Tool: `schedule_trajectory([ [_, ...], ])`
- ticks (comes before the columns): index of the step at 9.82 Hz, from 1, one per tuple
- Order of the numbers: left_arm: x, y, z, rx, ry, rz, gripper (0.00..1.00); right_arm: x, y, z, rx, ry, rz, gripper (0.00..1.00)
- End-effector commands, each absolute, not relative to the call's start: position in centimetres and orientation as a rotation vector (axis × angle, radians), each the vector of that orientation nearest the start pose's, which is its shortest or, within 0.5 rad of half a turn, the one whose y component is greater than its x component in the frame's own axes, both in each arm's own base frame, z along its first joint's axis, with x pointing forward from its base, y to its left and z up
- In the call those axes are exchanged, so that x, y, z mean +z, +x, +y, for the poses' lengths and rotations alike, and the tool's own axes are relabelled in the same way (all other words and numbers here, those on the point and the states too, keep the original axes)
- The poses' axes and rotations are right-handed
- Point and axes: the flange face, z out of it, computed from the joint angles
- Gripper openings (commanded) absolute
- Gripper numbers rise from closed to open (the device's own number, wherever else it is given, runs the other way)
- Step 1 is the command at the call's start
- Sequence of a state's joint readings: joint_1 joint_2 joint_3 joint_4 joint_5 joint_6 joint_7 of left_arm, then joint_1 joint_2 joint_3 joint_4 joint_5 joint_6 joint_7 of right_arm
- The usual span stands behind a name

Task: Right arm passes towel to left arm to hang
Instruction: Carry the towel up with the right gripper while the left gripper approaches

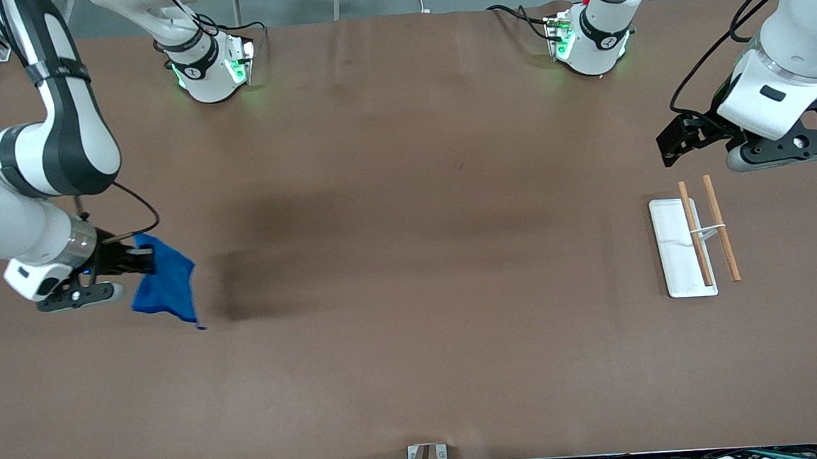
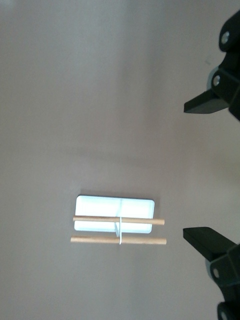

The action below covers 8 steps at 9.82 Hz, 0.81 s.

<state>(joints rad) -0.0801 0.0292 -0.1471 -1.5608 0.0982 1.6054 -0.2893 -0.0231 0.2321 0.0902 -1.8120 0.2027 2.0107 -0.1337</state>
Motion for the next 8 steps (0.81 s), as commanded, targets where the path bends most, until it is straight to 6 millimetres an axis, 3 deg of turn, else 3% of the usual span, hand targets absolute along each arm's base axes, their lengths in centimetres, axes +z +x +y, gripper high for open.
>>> schedule_trajectory([
  [1,59.0,55.8,-13.3,0.045,-3.004,-0.025,1.0,42.2,60.6,10.4,0.039,-2.743,-0.147,0.0],
  [3,56.5,55.0,-16.6,0.194,-2.986,0.357,1.0,43.1,59.7,17.2,0.048,-2.478,-0.063,0.0],
  [4,55.1,55.3,-17.7,0.251,-3.013,0.452,1.0,43.4,59.1,20.3,0.068,-2.368,-0.012,0.0],
  [6,52.2,56.3,-18.4,0.391,-3.159,0.455,1.0,44.4,57.1,26.3,0.127,-2.233,0.069,0.0],
  [7,50.0,56.7,-18.7,0.537,-3.272,0.425,1.0,45.0,56.5,28.2,0.143,-2.144,0.109,0.0],
  [8,47.6,57.9,-17.8,0.683,-3.42,0.341,1.0,45.7,55.9,30.1,0.161,-2.031,0.175,0.0],
])
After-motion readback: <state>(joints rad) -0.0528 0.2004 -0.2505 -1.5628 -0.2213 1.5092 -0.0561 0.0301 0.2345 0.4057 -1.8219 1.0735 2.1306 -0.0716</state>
